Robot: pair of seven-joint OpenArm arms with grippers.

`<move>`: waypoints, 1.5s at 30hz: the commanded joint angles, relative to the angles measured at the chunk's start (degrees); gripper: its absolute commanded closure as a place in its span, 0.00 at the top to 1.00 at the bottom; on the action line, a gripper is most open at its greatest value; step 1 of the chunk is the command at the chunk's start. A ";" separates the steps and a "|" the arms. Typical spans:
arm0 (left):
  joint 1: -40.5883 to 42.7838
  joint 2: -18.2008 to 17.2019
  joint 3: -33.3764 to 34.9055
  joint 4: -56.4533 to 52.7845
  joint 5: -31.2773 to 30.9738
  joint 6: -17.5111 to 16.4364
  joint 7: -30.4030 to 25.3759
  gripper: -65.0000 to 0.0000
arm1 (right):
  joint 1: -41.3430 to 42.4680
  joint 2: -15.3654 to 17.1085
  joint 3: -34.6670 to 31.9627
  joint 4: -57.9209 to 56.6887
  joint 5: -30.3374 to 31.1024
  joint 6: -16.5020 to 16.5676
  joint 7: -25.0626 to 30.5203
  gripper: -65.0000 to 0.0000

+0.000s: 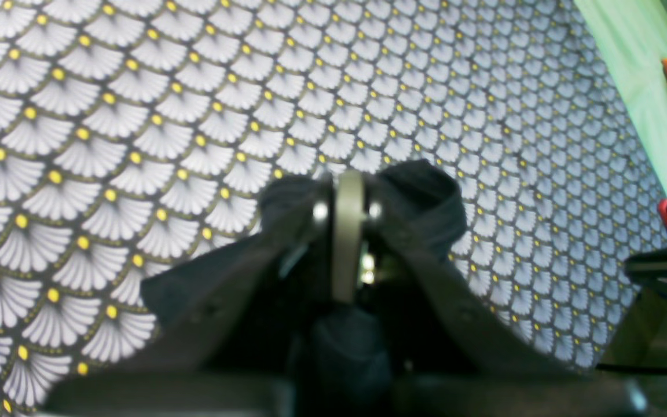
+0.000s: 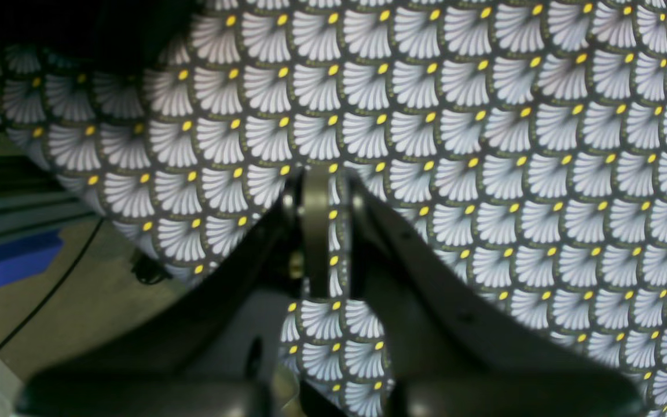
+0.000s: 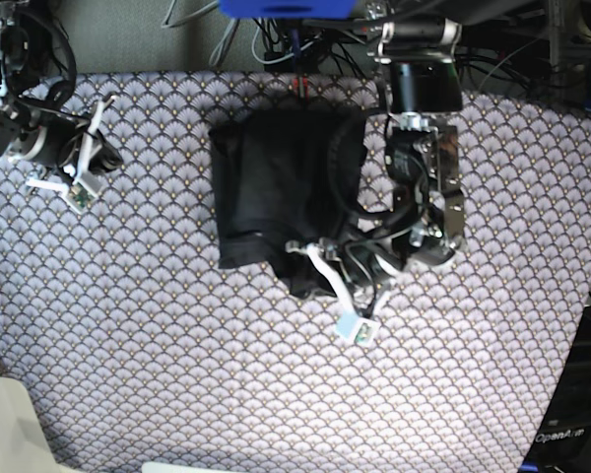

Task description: Fold the T-shirt properly

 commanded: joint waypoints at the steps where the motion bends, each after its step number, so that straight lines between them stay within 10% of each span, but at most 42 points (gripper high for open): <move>1: -1.49 0.40 -0.04 0.80 -1.19 -0.30 -1.02 0.10 | 0.37 1.07 0.52 0.94 0.68 0.21 0.89 0.06; 5: -1.40 0.40 -0.13 0.53 -0.93 -0.30 -1.63 0.26 | 0.37 1.07 0.52 0.94 0.68 0.21 0.89 0.06; 15: -1.13 0.40 -9.54 1.15 -1.01 -0.30 -1.02 0.27 | 0.37 1.07 0.87 1.12 0.77 0.21 0.62 0.06; 22: 4.84 -10.05 -22.90 0.01 -1.37 -0.39 -0.93 0.27 | -1.39 1.07 3.51 4.28 0.77 0.21 0.97 0.06; 27: 13.20 -18.67 -23.96 1.24 -1.37 -1.01 2.50 0.00 | -2.09 -1.22 9.49 4.11 0.77 0.21 0.97 0.05; 31: 19.00 -21.04 -24.13 7.30 -1.37 -1.09 6.37 0.00 | -7.37 -2.19 16.70 4.11 -2.49 0.21 2.91 0.05; 45: 45.81 -19.99 -23.69 28.84 6.11 -1.09 6.28 0.00 | -22.05 -28.47 41.58 -1.96 -42.31 0.21 35.96 0.05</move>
